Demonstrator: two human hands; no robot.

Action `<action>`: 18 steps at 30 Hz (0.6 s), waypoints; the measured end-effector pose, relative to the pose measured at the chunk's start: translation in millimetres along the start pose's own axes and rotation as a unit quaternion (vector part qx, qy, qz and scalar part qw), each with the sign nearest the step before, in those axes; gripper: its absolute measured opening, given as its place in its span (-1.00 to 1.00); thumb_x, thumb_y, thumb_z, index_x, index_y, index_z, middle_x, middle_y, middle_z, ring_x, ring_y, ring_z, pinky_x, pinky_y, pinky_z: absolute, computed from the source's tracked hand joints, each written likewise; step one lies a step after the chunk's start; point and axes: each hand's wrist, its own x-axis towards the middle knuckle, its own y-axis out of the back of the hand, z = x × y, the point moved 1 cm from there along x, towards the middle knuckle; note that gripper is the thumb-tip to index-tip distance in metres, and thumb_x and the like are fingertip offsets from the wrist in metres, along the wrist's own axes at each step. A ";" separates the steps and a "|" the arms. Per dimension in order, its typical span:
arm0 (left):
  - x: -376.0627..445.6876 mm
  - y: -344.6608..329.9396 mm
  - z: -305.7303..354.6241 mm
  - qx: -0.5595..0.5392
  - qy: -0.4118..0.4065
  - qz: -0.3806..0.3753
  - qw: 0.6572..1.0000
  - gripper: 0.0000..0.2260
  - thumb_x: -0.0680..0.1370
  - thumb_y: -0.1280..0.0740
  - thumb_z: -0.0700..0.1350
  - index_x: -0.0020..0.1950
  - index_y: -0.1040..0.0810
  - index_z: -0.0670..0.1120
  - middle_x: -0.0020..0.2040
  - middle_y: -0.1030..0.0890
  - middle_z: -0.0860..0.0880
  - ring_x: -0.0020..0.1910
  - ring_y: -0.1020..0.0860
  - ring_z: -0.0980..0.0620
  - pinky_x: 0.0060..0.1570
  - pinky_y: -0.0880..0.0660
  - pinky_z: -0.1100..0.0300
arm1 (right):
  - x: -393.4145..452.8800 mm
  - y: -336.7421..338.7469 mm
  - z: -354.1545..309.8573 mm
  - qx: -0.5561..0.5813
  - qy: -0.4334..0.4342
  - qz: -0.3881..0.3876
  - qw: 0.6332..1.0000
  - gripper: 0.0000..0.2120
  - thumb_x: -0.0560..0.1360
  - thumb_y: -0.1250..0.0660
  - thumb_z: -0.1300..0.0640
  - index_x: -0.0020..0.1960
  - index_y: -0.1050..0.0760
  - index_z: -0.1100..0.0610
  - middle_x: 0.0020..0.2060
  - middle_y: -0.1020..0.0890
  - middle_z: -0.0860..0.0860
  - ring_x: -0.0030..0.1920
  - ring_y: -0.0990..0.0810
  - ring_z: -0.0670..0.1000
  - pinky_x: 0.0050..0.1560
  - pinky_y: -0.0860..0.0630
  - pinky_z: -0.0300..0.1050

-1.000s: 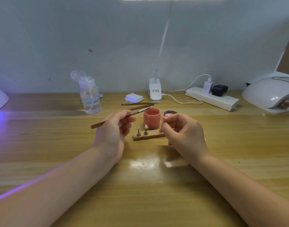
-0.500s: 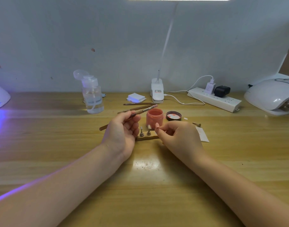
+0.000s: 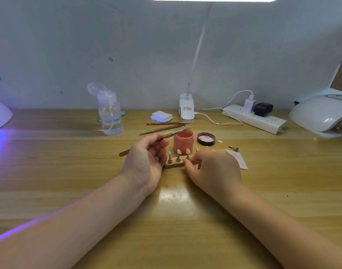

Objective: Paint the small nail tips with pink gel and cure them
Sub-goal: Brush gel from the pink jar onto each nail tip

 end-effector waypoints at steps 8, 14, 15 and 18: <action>-7.1 -4.1 -4.9 -0.008 0.011 -0.012 1.000 -0.82 0.58 -0.21 -0.19 -0.15 -0.57 -0.13 -0.39 -0.59 -0.04 -0.37 -0.46 0.07 -0.27 -0.38 0.23 | -0.2 -2.1 -6.1 -0.033 0.018 -0.005 0.999 -0.69 0.56 -0.19 -0.17 0.00 -0.66 -0.08 -0.21 -0.67 -0.07 -0.16 -0.60 0.00 -0.32 -0.40 -0.17; -9.4 -5.7 -4.4 -0.011 0.012 -0.012 1.000 -0.83 0.59 -0.20 -0.18 -0.12 -0.55 -0.14 -0.39 -0.59 -0.04 -0.35 -0.46 0.06 -0.24 -0.38 0.23 | 1.7 -3.8 -6.4 -0.041 0.057 -0.018 0.997 -0.70 0.59 -0.15 -0.10 0.06 -0.63 -0.05 -0.17 -0.67 -0.03 -0.14 -0.61 0.06 -0.31 -0.38 -0.15; -9.7 -5.8 -4.5 -0.010 0.013 -0.011 1.000 -0.83 0.59 -0.20 -0.18 -0.12 -0.55 -0.14 -0.39 -0.59 -0.04 -0.35 -0.46 0.06 -0.24 -0.38 0.23 | 1.6 -3.7 -6.2 -0.040 0.064 -0.014 0.997 -0.71 0.60 -0.15 -0.09 0.05 -0.63 -0.05 -0.18 -0.68 -0.02 -0.15 -0.61 0.06 -0.31 -0.40 -0.14; -10.0 -6.1 -3.9 -0.012 0.013 -0.009 1.000 -0.83 0.59 -0.20 -0.18 -0.13 -0.55 -0.14 -0.38 -0.59 -0.04 -0.36 -0.46 0.06 -0.24 -0.38 0.22 | 0.7 -3.5 -5.6 -0.022 0.080 -0.002 0.997 -0.74 0.59 -0.19 -0.06 0.05 -0.65 -0.05 -0.18 -0.69 -0.03 -0.15 -0.62 0.07 -0.29 -0.46 -0.11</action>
